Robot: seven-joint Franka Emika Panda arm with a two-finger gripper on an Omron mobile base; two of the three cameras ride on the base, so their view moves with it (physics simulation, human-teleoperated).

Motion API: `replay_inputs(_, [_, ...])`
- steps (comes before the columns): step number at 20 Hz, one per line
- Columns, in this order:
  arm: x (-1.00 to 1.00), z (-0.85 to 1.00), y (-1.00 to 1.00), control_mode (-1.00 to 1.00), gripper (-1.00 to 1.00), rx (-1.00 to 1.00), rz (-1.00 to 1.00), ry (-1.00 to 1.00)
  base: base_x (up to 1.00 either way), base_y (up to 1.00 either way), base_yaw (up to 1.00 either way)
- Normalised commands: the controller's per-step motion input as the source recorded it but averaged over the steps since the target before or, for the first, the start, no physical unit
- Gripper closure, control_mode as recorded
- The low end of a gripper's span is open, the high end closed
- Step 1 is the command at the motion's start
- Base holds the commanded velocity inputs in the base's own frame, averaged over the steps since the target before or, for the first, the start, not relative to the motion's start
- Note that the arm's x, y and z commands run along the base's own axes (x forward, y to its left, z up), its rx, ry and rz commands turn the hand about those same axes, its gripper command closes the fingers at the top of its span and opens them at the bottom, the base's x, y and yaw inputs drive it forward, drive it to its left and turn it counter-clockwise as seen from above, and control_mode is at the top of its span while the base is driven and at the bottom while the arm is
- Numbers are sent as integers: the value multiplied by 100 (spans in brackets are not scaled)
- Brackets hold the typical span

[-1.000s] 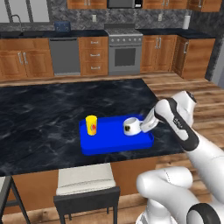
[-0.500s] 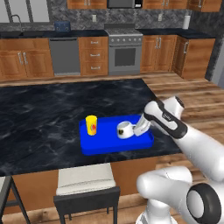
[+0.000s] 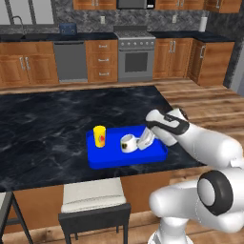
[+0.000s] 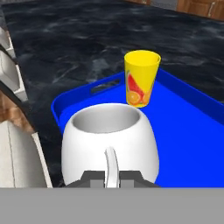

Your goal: There is a tray on the dining counter. Grab the cup, mug, and pitcher and place them on the tray. The pitcher may be placed next to the tray if it cannot fit the tray.

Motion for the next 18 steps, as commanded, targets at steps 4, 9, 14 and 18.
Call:
replay_inputs(4, [29, -26, 14, -100, 100, 0, 5, 0, 0, 0, 0])
replay_inputs(9, [21, -21, 8, -100, 100, 0, 5, 0, 0, 0, 0])
replay_inputs(14, [12, -14, 9, -100, 100, 0, 5, 0, 0, 0, 0])
replay_inputs(18, [8, -11, 9, -100, 100, 0, 5, 0, 0, 0, 0])
